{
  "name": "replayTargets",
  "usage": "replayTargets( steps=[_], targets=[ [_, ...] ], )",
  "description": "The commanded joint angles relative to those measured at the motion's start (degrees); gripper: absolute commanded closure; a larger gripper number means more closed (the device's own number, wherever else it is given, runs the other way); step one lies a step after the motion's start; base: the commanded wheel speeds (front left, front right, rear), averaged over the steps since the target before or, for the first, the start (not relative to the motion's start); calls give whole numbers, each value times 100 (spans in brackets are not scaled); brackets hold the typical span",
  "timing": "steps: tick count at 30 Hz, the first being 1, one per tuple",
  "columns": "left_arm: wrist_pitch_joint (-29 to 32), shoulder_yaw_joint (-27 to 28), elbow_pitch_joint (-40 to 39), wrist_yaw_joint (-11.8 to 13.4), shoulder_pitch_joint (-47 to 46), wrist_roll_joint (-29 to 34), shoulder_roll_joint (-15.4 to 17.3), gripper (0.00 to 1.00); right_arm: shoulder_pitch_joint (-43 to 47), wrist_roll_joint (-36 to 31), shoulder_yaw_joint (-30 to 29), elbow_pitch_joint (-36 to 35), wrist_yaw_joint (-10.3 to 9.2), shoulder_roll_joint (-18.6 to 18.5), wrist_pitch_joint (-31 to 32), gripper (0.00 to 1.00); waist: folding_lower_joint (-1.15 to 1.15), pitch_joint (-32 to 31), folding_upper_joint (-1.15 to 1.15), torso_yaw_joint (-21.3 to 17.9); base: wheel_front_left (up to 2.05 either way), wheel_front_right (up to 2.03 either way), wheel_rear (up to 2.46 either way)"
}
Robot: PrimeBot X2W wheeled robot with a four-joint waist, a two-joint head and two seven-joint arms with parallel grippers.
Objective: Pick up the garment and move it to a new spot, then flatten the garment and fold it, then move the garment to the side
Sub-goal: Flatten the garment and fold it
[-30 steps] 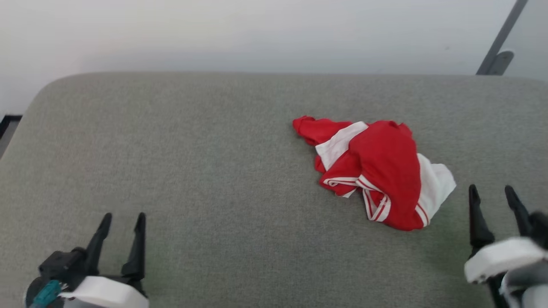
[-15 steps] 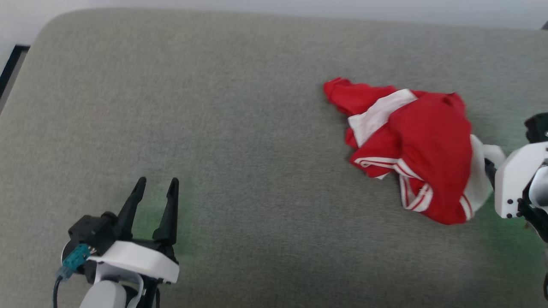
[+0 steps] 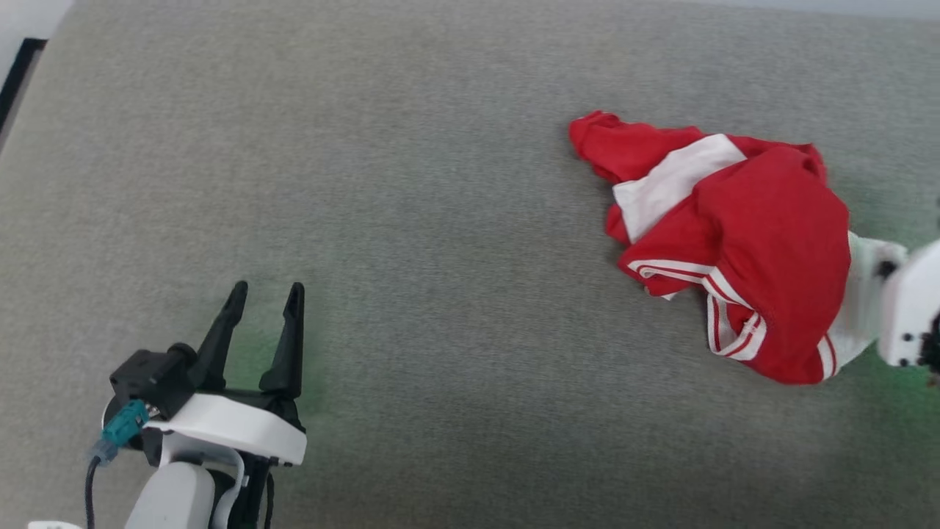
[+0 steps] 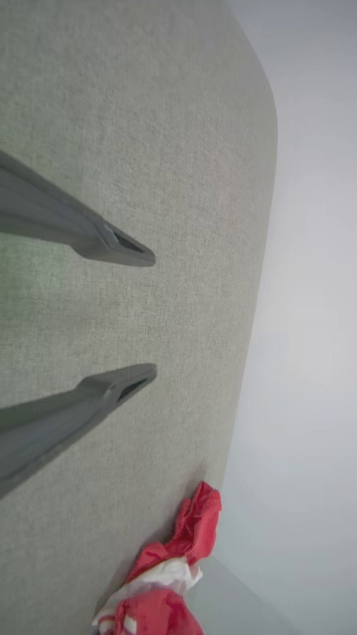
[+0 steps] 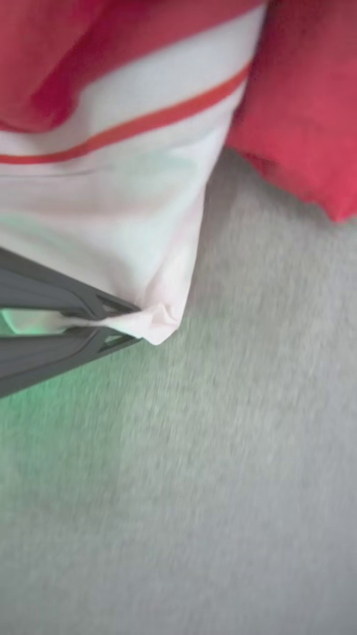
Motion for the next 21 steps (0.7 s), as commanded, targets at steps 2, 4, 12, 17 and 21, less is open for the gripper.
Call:
replayTargets(
  steps=[2, 4, 12, 17, 21],
  targets=[
    [-29, -30, -54, -6, -106, -12, 51, 0, 135, -88, -365, -170, -15, 29, -288, 100, 0, -56, 0, -172, 0, 0, 0],
    [-29, -56, -65, -6, -133, -9, 72, 0, 188, -91, -540, -234, -16, 63, -386, 100, 0, -60, 0, -223, 0, 0, 0],
    [-29, -298, -172, -6, -363, -22, 230, 0, 564, -267, -1872, -409, -15, 417, -939, 100, 0, -1, 0, -547, 0, 0, 0],
    [-29, -441, -205, -6, -463, -69, 354, 0, 647, -487, -2250, -149, -15, 690, -1253, 100, 0, 69, 0, -681, 0, 0, 0],
    [-29, -564, -253, -6, -603, -181, 490, 0, 514, -606, -2309, 138, -15, 922, -1562, 99, 0, 101, 0, -813, 0, 0, 0]
  ],
)
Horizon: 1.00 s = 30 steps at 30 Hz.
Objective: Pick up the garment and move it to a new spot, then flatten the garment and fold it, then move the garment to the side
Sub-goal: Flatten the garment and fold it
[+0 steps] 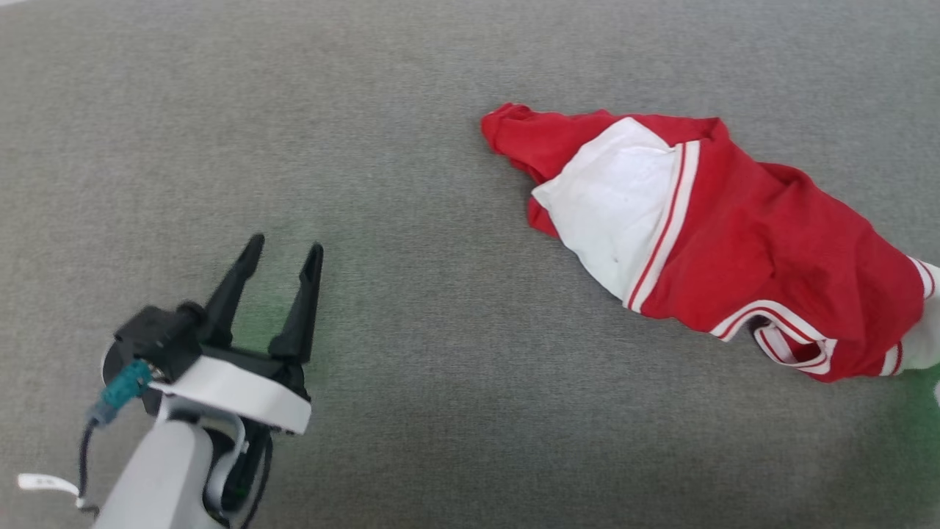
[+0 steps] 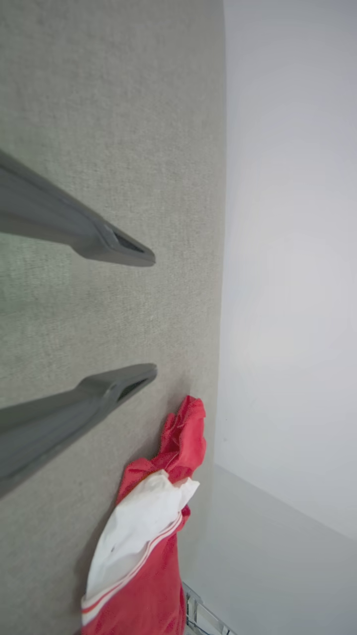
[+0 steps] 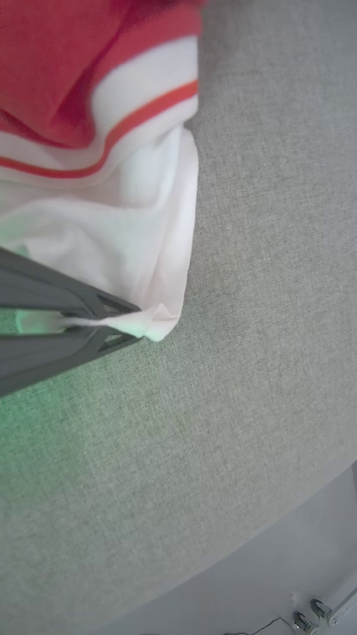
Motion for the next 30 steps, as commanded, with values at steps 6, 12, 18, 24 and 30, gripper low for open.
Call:
replayTargets(
  steps=[6, 12, 18, 24, 30],
  targets=[
    [-29, -355, -223, -6, -459, -201, 403, 0, -112, -44, -64, 257, -14, 303, -849, 0, 0, -44, 0, -277, 0, 0, 0],
    [184, -1587, -226, -6, -1193, -708, 1229, 0, -33, 90, 14, -20, -13, 537, -1748, 0, 0, -96, 0, -693, 0, 0, 0],
    [1649, -3409, -347, -6, -2670, -1784, 1976, 0, -39, 206, 291, -423, -13, 761, -2154, 0, 0, -25, 0, -1148, 0, 0, 0],
    [2852, -4495, -199, 1, -3833, -2950, 2232, 0, -14, 346, 711, -512, -13, 870, -2229, 0, 0, 92, 0, -1526, 0, 0, 0],
    [3297, -4976, 209, 1, -4323, -3472, 2387, 0, 10, 494, 997, -373, -13, 881, -2382, 0, 0, 183, 0, -1764, 0, 0, 0]
  ],
)
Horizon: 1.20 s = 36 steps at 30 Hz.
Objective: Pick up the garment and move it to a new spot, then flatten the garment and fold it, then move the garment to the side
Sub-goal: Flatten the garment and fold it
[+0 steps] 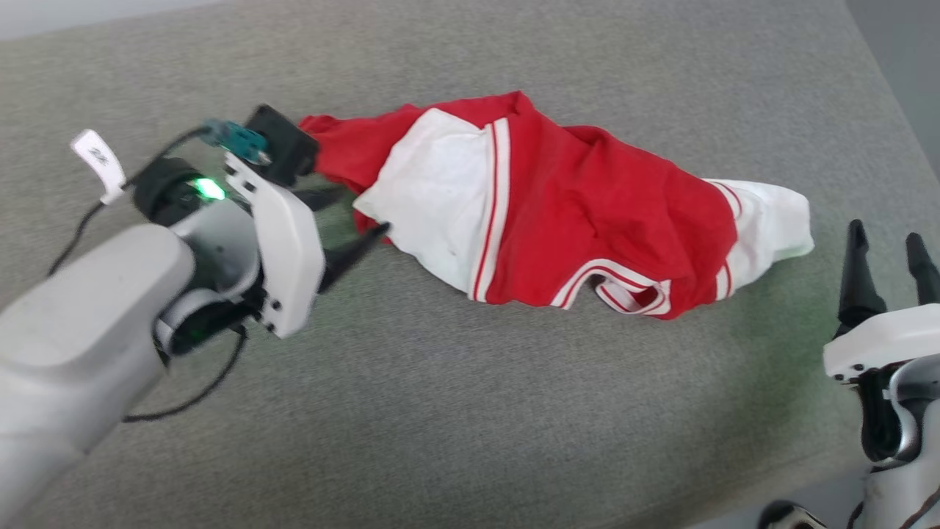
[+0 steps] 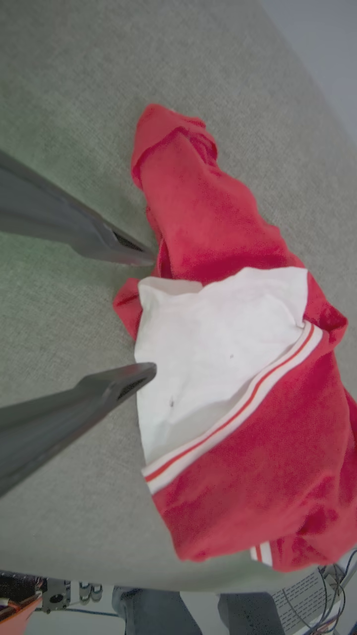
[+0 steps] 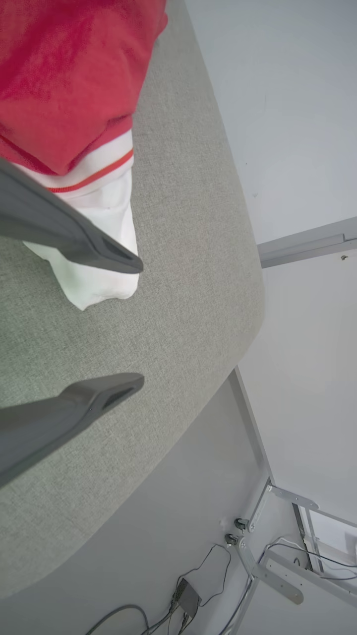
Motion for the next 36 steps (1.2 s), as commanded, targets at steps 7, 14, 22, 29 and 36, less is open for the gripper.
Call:
replayTargets(
  steps=[7, 14, 22, 29, 36],
  targets=[
    [140, -381, 538, 9, -381, -491, 102, 0, -63, 143, 214, 238, -12, 14, -226, 0, 0, 122, 0, -252, 0, 0, 0],
    [-31, -616, 617, 9, -530, -731, 110, 53, -98, 120, 272, 385, -12, 16, -331, 0, 0, 126, 0, -284, 0, 0, 0],
    [-105, -766, 608, 8, -636, -877, 34, 100, -176, 82, 321, 478, -12, 14, -367, 0, 0, 88, 0, -246, 0, 0, 0],
    [-507, -704, 375, 8, -607, -1284, 163, 100, -17, -21, 257, 341, -12, 13, -317, 0, 0, -100, 0, 73, 0, 0, 0],
    [-1395, -427, 115, 8, 88, -1761, 896, 100, 79, -174, 195, -10, -12, 12, -181, 0, 0, -254, 0, 641, 0, 0, 0]
  ],
)
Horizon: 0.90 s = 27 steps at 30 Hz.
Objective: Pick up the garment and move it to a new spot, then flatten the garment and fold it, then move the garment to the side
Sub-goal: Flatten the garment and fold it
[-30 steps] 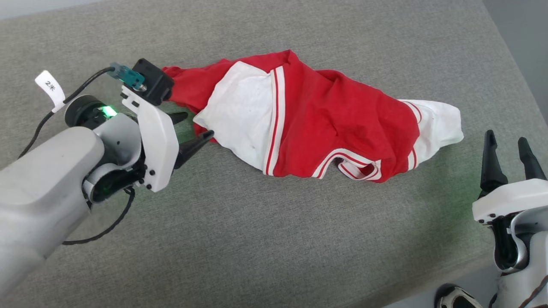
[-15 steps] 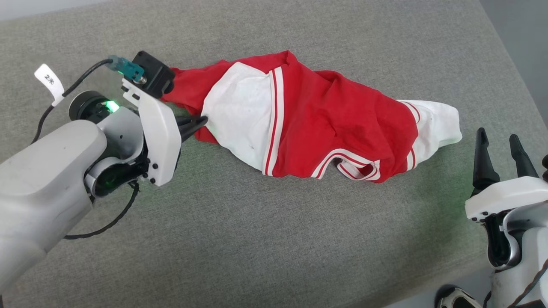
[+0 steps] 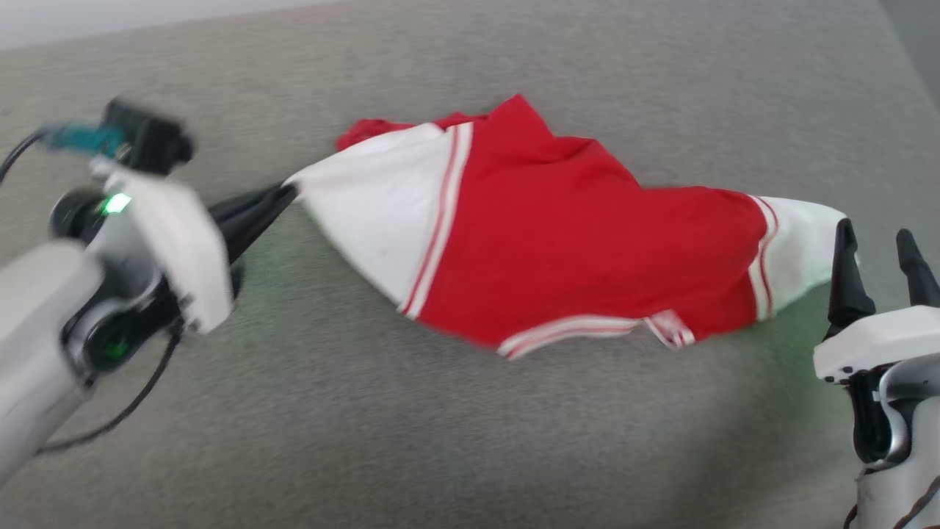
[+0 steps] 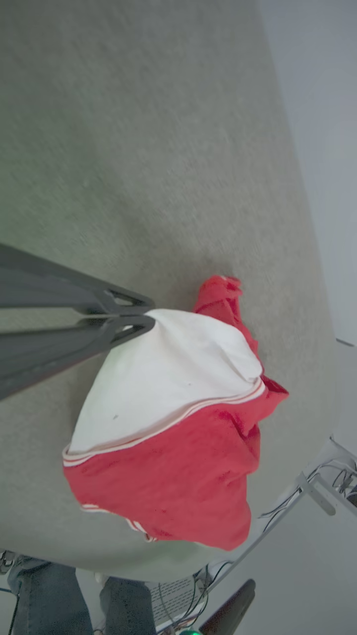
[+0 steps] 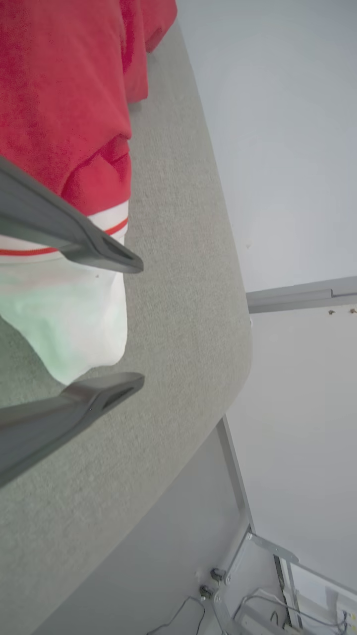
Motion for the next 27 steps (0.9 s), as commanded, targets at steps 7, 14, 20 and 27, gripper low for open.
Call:
replayTargets(
  steps=[7, 14, 20, 27],
  targets=[
    [-618, 39, 228, 87, 890, -324, 445, 100, 20, -167, 77, -333, -12, -3, 245, 0, 0, -132, 0, 674, 0, 0, 0],
    [-1024, 167, 884, 181, 1358, -709, 419, 100, 3, -298, 230, -650, -12, -4, 517, 0, 0, -188, 0, 895, 0, 0, 0],
    [-1112, 151, 1471, 151, 1476, -760, 250, 100, 102, -357, 288, -819, -12, -3, 670, 0, 0, -228, 0, 906, 0, 0, 0],
    [-1202, 69, 1876, 51, 1621, -737, -32, 63, 196, -375, 407, -925, -12, -5, 780, 0, 0, -314, 0, 872, 0, 0, 0]
  ],
)
